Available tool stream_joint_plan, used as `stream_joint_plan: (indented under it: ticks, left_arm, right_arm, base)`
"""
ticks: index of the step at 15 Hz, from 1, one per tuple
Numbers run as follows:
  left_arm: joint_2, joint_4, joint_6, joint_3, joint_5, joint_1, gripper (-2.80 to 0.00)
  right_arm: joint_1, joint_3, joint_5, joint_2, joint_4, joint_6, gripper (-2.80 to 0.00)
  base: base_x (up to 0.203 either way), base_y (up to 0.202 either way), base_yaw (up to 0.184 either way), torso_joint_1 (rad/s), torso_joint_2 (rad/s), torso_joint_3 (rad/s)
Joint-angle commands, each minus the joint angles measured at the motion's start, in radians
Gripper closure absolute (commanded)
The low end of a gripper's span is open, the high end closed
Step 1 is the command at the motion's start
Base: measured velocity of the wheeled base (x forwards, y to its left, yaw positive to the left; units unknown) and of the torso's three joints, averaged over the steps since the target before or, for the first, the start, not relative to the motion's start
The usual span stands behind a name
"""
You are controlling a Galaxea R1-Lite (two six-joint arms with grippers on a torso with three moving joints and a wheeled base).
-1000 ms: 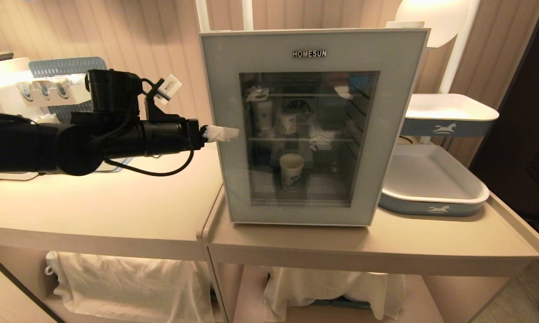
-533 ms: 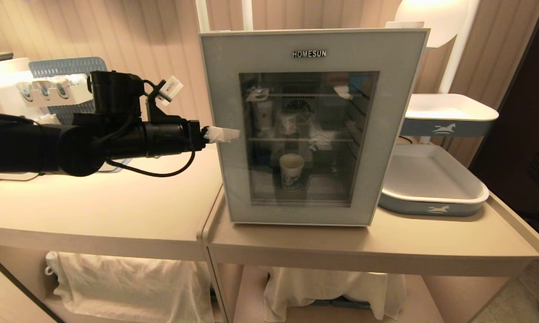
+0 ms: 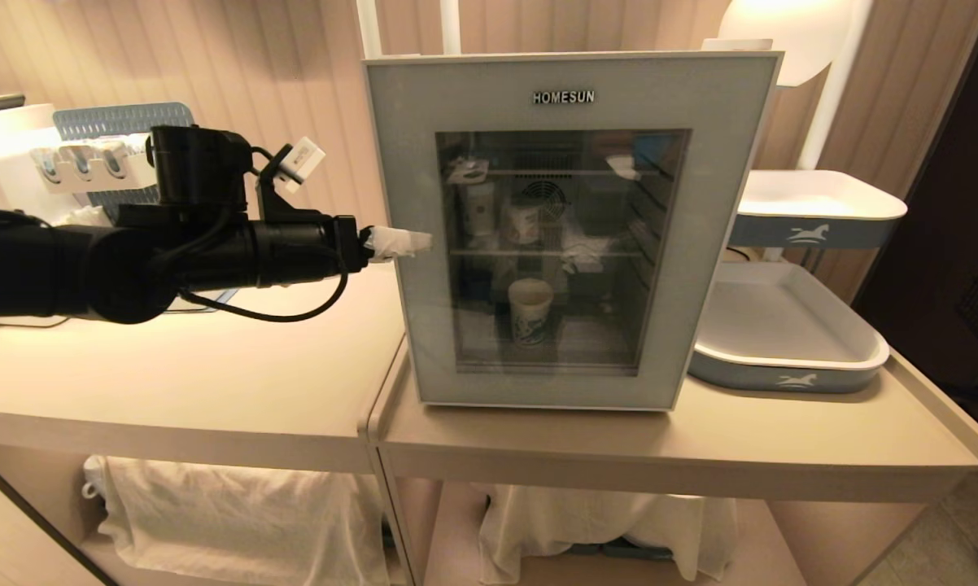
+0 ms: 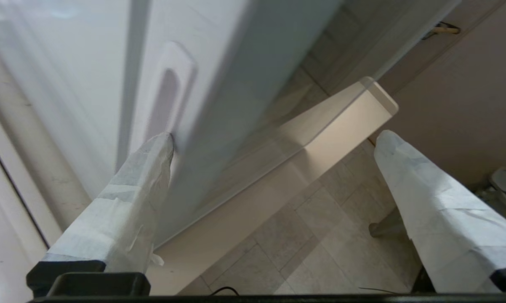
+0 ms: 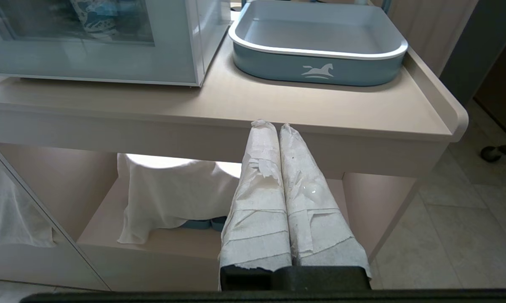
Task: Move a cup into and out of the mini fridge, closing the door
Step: Open the freezer door
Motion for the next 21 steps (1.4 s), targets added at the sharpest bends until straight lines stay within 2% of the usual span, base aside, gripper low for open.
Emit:
stream_joint_plan:
  ticks: [1,10,13,16,21]
  left_arm:
    - [-0.020,-0.005,-0.001,0.010,-0.006,-0.002,-2.80]
    - [-0.087,-0.003,0.011,0.089,-0.006,-0.008,-2.80]
    - [-0.096,0.006,0.019,0.091,-0.006,0.014,-2.80]
    - [-0.098,0.014,0.076,0.092,-0.005,0.034,-2.80]
    - [-0.082,0.012,0.098,0.087,0.007,0.049,-2.80]
  right_arm:
    - [0.000,-0.001,0.000,0.001,0.000,-0.001,0.00]
    - [0.000,-0.001,0.000,0.001,0.000,-0.001,0.00]
    - [0.000,-0.001,0.000,0.001,0.000,-0.001,0.00]
    - [0.000,0.000,0.000,0.001,0.000,-0.001,0.00]
    - [0.000,0.000,0.000,0.001,0.000,-0.001,0.00]
  base:
    - [0.000,0.000,0.000,0.000,0.00,0.000]
    - [0.000,0.000,0.000,0.000,0.00,0.000]
    - [0.000,0.000,0.000,0.000,0.00,0.000]
    - [0.000,0.000,0.000,0.000,0.00,0.000]
    - [0.000,0.000,0.000,0.000,0.00,0.000]
